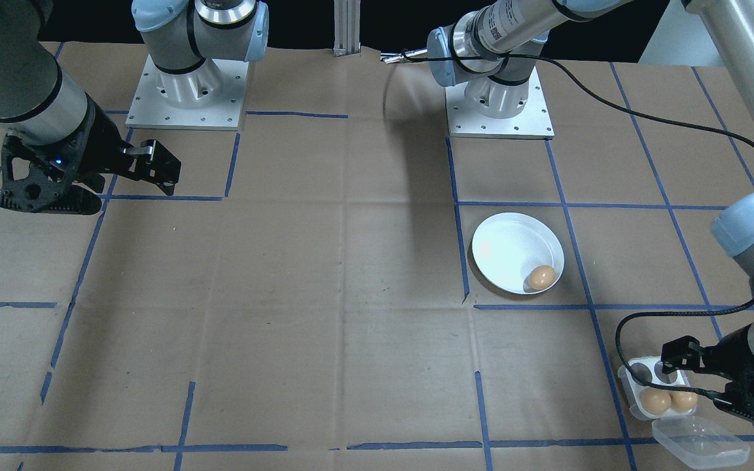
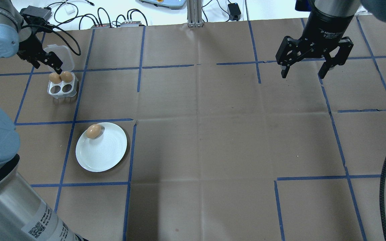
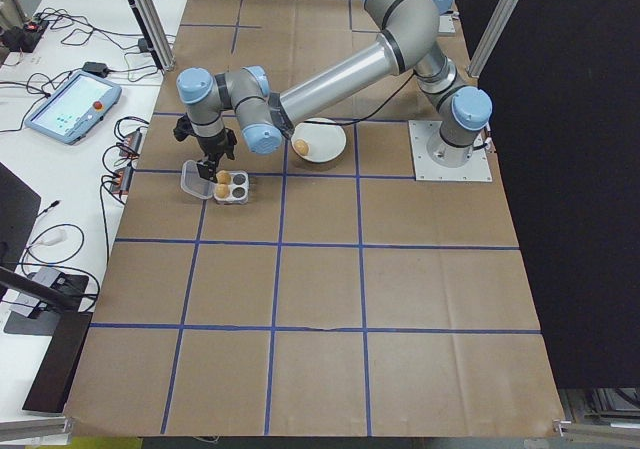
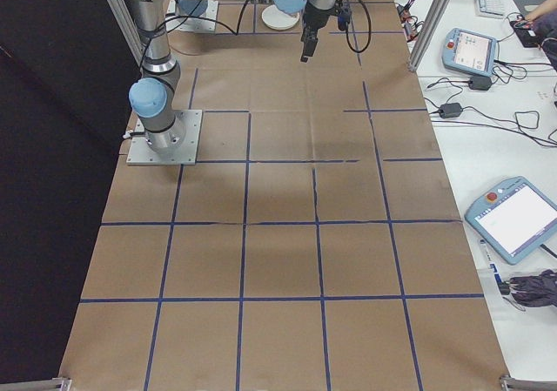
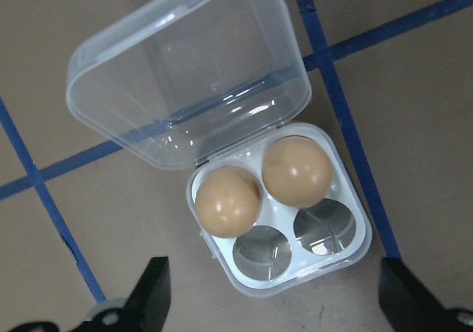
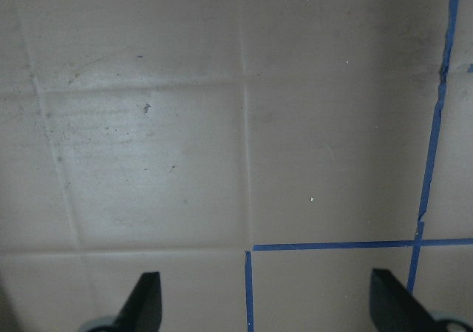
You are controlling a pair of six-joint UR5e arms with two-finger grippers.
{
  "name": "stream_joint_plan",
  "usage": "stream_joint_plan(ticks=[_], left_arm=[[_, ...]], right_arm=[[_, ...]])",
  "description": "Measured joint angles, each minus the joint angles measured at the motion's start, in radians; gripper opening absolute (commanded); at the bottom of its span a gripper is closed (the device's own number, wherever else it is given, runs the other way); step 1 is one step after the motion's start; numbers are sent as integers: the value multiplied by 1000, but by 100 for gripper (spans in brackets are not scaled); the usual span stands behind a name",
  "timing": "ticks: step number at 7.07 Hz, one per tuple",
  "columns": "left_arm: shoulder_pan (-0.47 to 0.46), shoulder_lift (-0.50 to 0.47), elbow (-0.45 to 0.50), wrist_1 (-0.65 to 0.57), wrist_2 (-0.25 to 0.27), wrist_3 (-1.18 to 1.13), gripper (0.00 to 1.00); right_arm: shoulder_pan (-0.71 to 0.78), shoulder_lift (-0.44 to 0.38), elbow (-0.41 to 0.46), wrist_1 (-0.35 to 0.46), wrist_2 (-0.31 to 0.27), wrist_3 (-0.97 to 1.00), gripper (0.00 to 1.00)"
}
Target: Place egg on plate
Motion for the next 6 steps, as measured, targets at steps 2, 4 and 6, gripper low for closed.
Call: stream_joint_plan(ticks=[2, 4, 6], left_arm=[[20, -24, 5, 23, -5, 107, 100], [32, -59, 14, 52, -13, 223, 99], [35, -93, 48, 63, -45, 367, 94]], right_arm=[[0, 0, 0, 0, 0, 0, 100], [0, 0, 0, 0, 0, 0, 100], [0, 1, 0, 0, 0, 0, 100]])
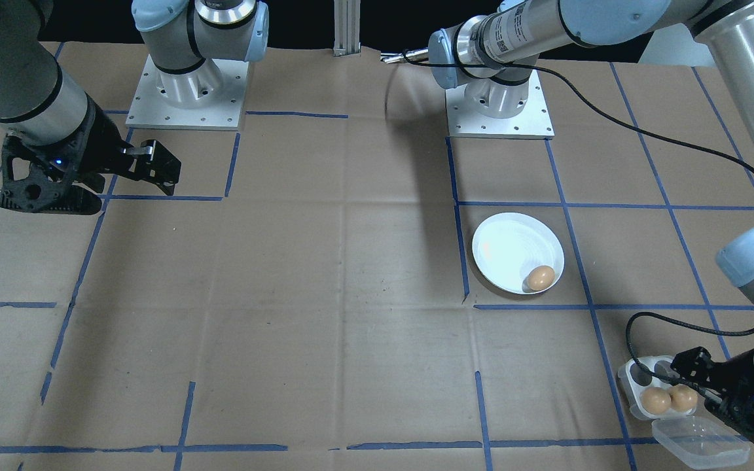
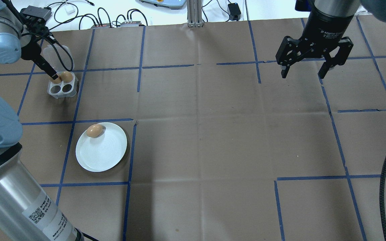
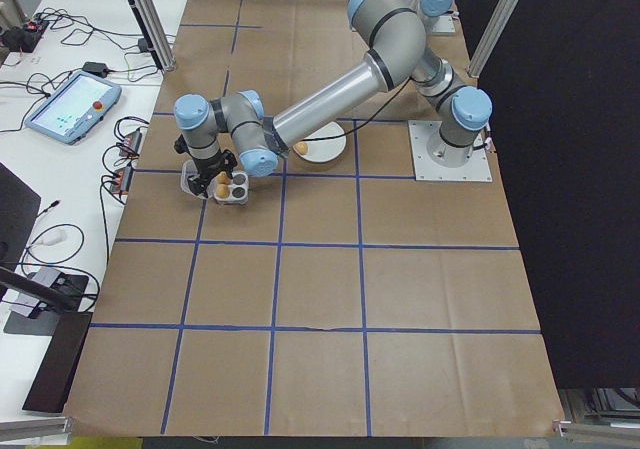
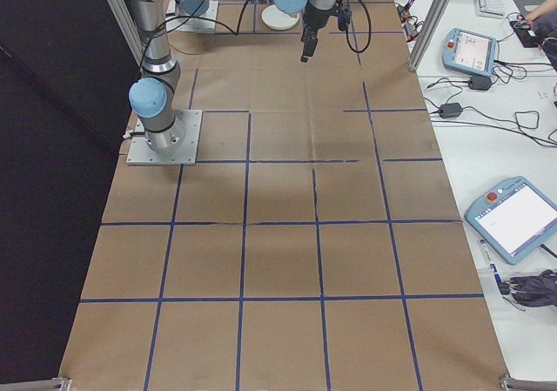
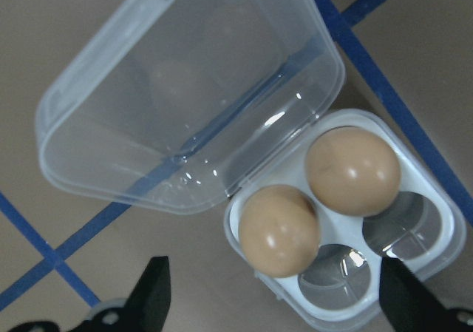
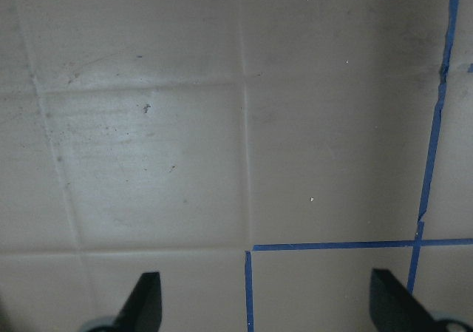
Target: Place egg on plate
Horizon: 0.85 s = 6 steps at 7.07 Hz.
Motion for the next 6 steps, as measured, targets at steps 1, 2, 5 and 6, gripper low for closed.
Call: stream_joint_plan(ticks=[1, 2, 5, 6], left_arm=[[0, -9, 9, 1, -19, 64, 94], [1, -17, 13, 0, -32, 109, 94], [1, -39, 16, 0, -32, 165, 86], [1, -40, 16, -1, -29, 167, 78]], right_arm=[[0, 0, 0, 0, 0, 0, 100], [0, -1, 0, 0, 0, 0, 100], [0, -1, 0, 0, 0, 0, 100], [0, 0, 0, 0, 0, 0, 100]])
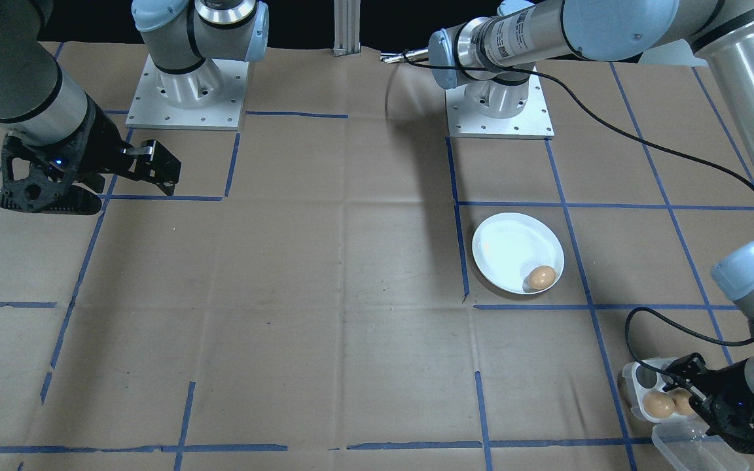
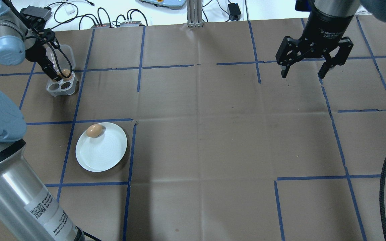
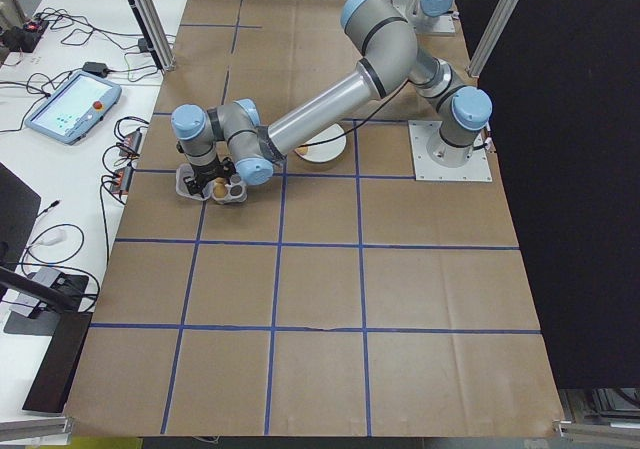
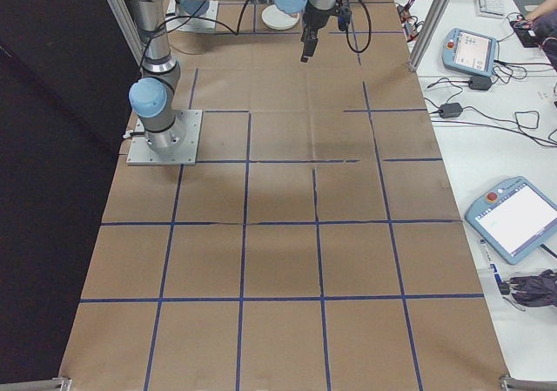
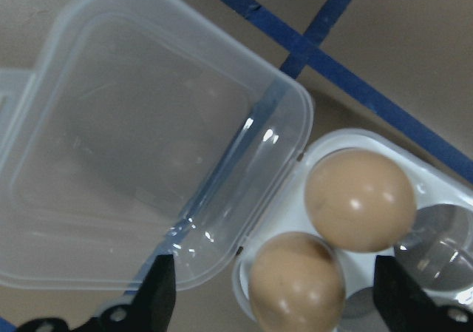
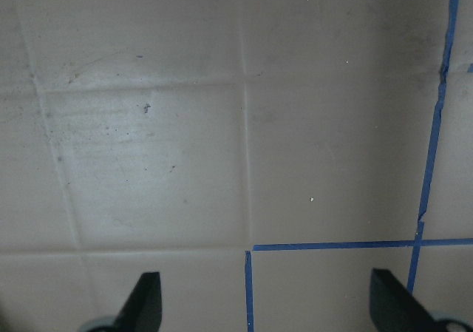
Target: Place egg on plate
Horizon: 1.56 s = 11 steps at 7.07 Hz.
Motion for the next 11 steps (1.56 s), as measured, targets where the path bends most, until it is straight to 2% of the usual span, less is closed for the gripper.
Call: stream_joint_plan(ticks=[2, 3, 4, 5, 7, 11], left_arm=[[0, 2, 0, -3, 4, 1, 52], [0, 3, 0, -5, 5, 1, 32], [0, 5, 0, -6, 4, 0, 18], [0, 6, -1, -6, 1, -1, 14], [0, 8, -8, -7, -6, -1, 0], [0, 58, -20, -41, -3, -3, 0]], right_arm=[[0, 0, 0, 0, -1, 0, 100], [0, 0, 0, 0, -1, 0, 100], [0, 0, 0, 0, -1, 0, 100], [0, 0, 0, 0, -1, 0, 100], [0, 0, 0, 0, -1, 0, 100], [0, 0, 0, 0, -1, 0, 100]])
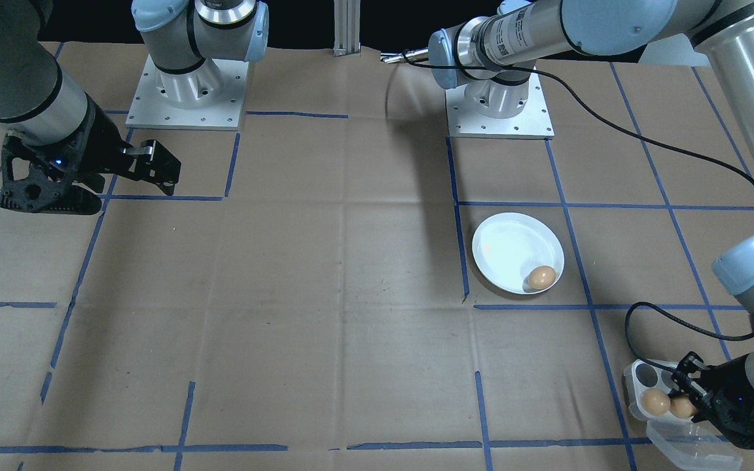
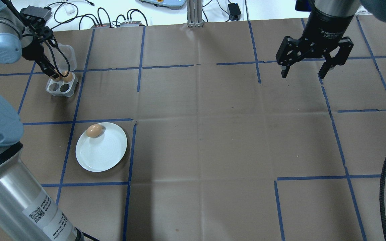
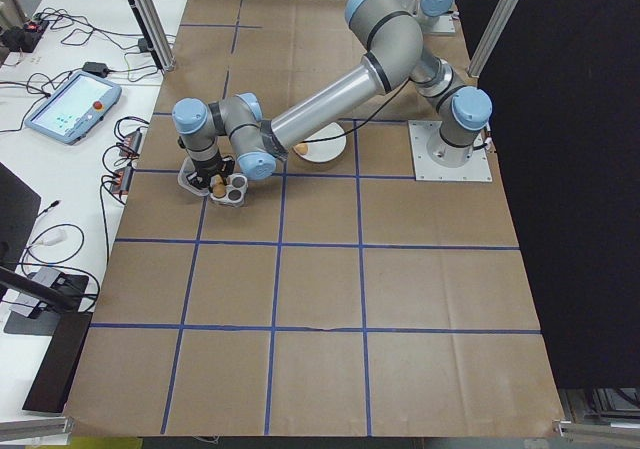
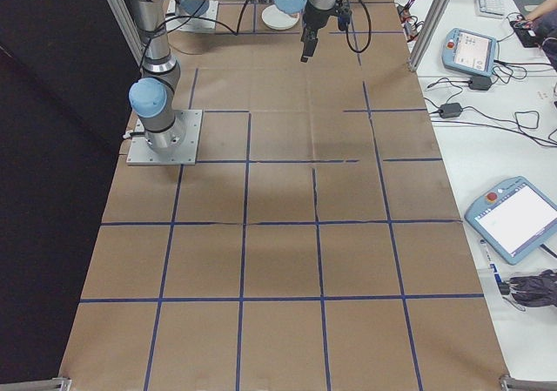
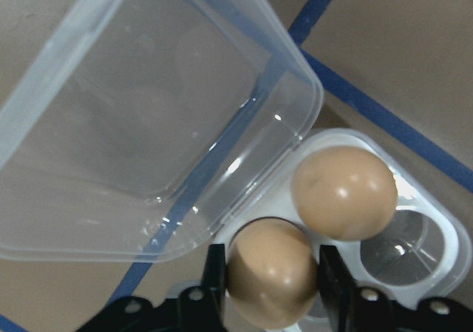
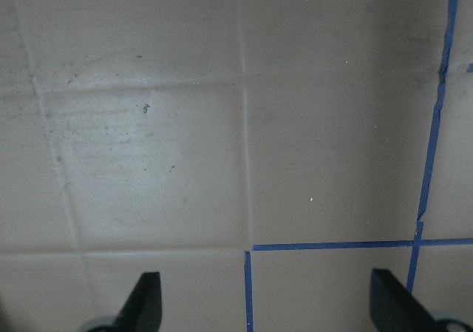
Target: Place egg on plate
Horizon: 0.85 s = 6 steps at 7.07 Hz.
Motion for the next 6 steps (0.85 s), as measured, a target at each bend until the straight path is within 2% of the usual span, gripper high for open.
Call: stream_joint_plan(ticks=[4, 6], left_arm=[[-7, 128, -9, -291, 1, -143, 0], [-20, 203, -99, -379, -7, -287, 0]], right_arm=[[0, 0, 0, 0, 1, 0, 100], [0, 0, 0, 0, 1, 0, 100]])
